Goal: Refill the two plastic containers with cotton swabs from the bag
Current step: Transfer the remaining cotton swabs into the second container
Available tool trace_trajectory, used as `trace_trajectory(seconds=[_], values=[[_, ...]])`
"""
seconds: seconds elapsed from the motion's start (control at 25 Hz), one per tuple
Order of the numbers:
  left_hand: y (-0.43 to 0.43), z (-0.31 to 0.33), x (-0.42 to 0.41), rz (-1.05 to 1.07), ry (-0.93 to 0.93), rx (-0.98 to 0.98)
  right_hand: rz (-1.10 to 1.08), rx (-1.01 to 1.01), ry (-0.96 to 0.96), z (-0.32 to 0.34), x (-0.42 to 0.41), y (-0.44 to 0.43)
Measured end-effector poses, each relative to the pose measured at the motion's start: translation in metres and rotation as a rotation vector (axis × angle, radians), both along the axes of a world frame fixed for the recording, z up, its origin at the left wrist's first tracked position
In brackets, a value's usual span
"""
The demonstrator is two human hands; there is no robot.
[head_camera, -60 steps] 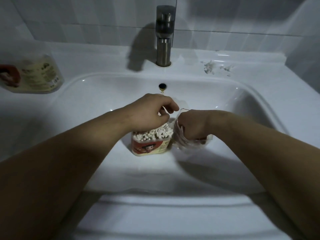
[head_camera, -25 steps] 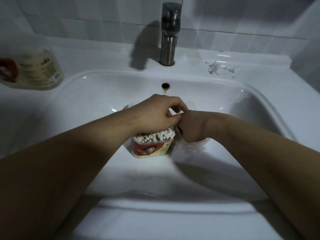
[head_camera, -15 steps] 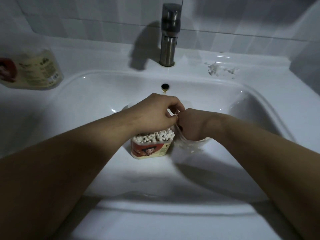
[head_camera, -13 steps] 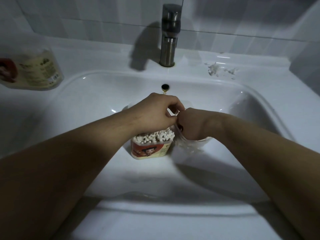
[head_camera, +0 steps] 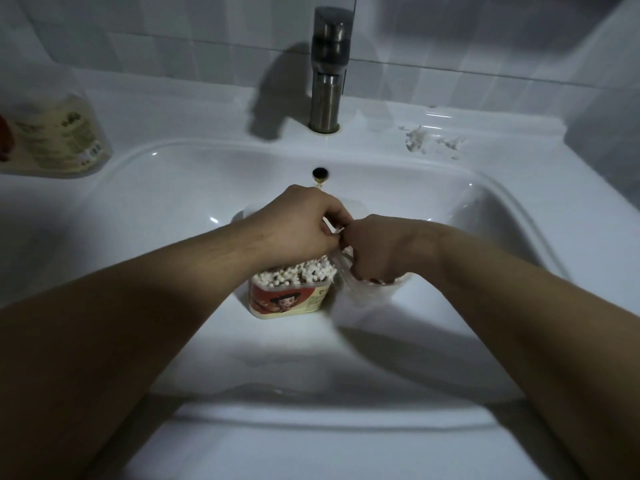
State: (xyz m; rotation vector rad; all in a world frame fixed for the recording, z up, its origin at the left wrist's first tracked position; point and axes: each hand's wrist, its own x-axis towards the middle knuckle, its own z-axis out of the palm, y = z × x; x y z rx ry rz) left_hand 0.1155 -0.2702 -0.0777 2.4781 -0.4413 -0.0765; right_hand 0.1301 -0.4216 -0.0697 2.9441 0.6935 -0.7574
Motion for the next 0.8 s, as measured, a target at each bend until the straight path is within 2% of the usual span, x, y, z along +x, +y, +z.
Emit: trace_trajectory(seconds=[0.2,0.32,0.48,0.64,0.72,0.8], values=[[-0.001,0.001,0.001,0.021,-0.015,0.069,-0.008,0.075,-0.040,0.009,0.000,-0.004],[-0.001,0.000,0.002,0.041,-0.008,0.100,-0.083,0.253,-0.020,0.017,0.001,-0.008],[-0.001,-0.002,0.004,0.071,-0.021,0.106,-0.122,0.366,-0.072,0.018,0.005,-0.016],[0.001,-0.004,0.006,0.133,0.019,0.079,-0.271,0.627,-0.064,0.023,0.007,-0.024],[0.001,-0.005,0.007,0.137,0.041,0.077,-0.320,0.763,-0.129,0.025,0.011,-0.025],[0.000,-0.006,0.008,0.152,0.029,0.012,-0.379,0.920,-0.135,0.025,0.013,-0.025]])
